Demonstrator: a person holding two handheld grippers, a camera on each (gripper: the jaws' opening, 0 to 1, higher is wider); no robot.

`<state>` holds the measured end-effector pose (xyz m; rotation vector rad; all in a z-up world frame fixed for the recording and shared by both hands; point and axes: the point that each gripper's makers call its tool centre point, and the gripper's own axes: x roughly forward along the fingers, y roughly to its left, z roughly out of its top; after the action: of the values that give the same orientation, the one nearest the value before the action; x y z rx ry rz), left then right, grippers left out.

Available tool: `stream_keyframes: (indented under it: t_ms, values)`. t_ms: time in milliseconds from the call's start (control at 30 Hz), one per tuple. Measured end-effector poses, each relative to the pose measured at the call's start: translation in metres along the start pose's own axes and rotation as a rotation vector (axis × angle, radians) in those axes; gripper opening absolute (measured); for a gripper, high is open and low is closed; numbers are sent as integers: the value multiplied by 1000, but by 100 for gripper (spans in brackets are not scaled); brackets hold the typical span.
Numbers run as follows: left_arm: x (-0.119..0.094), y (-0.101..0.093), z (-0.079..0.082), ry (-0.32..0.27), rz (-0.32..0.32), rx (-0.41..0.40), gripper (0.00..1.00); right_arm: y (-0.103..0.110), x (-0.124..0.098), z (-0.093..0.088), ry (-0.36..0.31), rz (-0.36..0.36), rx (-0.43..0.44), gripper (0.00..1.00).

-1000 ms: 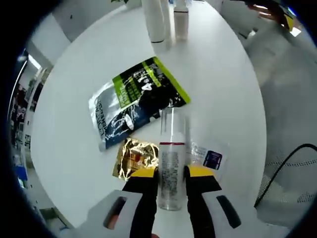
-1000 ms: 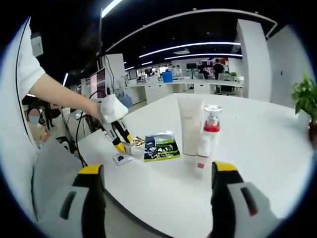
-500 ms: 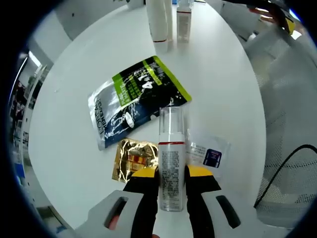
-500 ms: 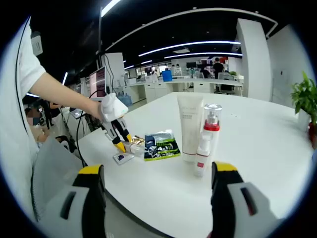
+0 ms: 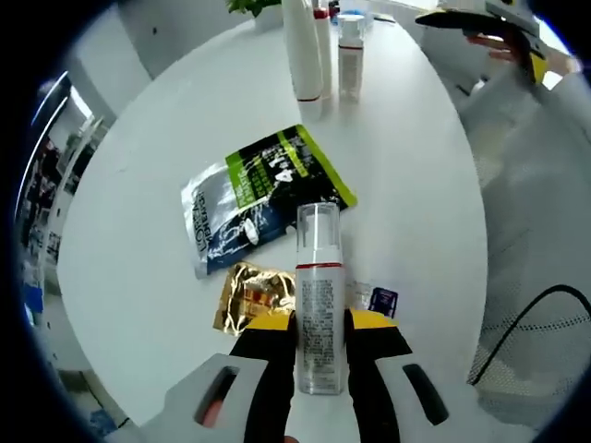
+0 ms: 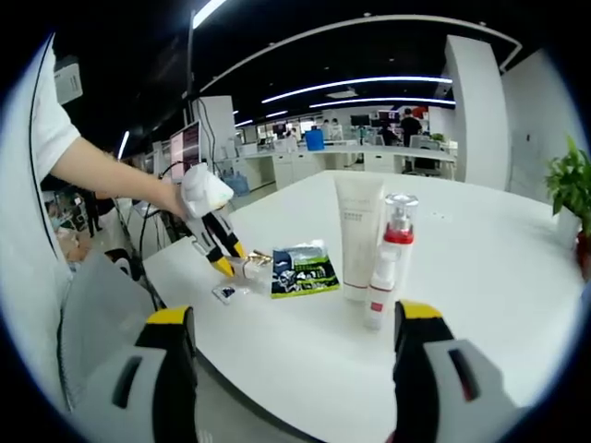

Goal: Arrange the skincare products in the storage area until every visible bottle or jar stands upright without overlapping.

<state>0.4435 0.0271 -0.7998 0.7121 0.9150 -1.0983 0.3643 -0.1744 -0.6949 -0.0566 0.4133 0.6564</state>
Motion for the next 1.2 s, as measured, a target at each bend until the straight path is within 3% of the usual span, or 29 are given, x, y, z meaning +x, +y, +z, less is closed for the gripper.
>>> stream_keyframes:
  t_ms: [333,500,633,833,1000,1200]
  values:
    - [-21,-24,28,-239,14,-226,17,3,0,2,-6,12,-6,89]
    - [-38,-35,46,-380,17,-343,17,9,-1,10,-24,34,33,89]
    - [-48,-43,55,-429,20,-361,17,20,3,26,-101,71,164,88]
    - [-67,-55,79,-540,7,-383,17,35,9,39,-130,116,192,85]
    - [-84,-67,101,-619,-10,-382,17,46,14,56,-194,168,288,81]
    - [-99,-87,129,-732,-92,-417,17,54,18,75,-250,215,356,78]
